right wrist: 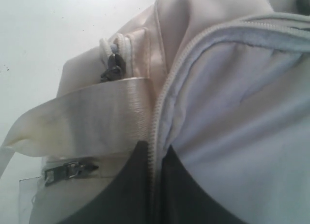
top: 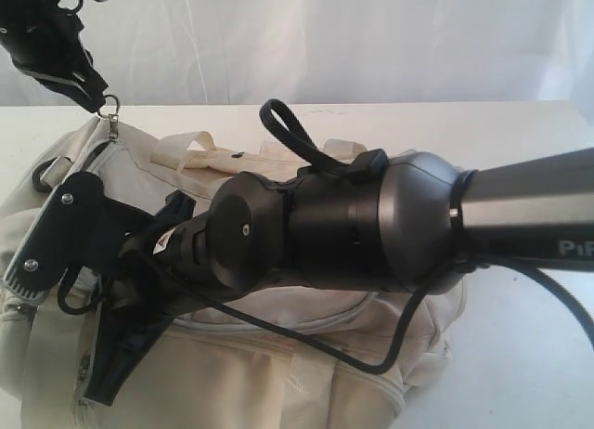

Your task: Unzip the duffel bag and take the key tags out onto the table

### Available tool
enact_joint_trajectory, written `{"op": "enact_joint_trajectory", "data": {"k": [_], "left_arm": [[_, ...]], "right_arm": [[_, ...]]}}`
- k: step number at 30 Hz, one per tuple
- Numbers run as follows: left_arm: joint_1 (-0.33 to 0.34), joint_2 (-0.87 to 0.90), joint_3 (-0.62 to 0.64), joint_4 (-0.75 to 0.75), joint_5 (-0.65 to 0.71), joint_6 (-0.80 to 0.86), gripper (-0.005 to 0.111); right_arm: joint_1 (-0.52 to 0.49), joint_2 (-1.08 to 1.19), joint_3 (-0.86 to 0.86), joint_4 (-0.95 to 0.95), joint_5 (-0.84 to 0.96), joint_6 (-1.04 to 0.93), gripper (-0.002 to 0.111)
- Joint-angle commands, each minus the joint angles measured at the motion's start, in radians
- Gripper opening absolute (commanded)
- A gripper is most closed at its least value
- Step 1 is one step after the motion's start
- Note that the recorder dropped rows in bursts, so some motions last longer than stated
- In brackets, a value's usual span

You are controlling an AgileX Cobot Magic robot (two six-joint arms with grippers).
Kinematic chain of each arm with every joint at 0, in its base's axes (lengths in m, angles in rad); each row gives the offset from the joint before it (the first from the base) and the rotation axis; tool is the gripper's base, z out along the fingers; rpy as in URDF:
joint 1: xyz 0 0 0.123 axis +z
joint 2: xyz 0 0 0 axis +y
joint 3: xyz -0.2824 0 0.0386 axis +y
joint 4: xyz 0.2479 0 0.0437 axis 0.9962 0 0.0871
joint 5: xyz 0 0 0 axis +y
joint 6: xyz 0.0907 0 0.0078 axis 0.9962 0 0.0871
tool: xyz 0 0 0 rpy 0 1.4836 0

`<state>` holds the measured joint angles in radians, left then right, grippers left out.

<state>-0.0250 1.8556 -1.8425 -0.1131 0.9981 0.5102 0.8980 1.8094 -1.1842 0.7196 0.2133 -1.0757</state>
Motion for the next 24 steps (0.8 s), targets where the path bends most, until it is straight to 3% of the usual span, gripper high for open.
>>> {"op": "enact_joint_trajectory", "data": {"k": [1, 7, 15, 17, 21, 24], "left_arm": [[0.004, 0.079, -0.086, -0.001, -0.088, -0.005, 0.0], [0.004, 0.181, -0.178, 0.028, -0.099, -0.021, 0.0], [0.004, 0.237, -0.195, 0.061, -0.128, -0.065, 0.003], [0.004, 0.237, -0.211, 0.061, -0.108, -0.065, 0.014], [0.004, 0.222, -0.253, 0.061, -0.032, -0.065, 0.049], [0.004, 0.18, -0.294, 0.061, 0.068, -0.127, 0.062]], "right_arm": [[0.003, 0.007, 0.01, -0.007, 0.088, 0.01, 0.0], [0.003, 0.007, 0.01, -0.007, 0.1, 0.01, 0.0], [0.003, 0.007, 0.01, -0.007, 0.1, 0.01, 0.0], [0.003, 0.007, 0.01, -0.007, 0.1, 0.01, 0.0], [0.003, 0.007, 0.01, -0.007, 0.1, 0.01, 0.0], [0.003, 0.007, 0.01, -0.007, 0.098, 0.019, 0.001]]}}
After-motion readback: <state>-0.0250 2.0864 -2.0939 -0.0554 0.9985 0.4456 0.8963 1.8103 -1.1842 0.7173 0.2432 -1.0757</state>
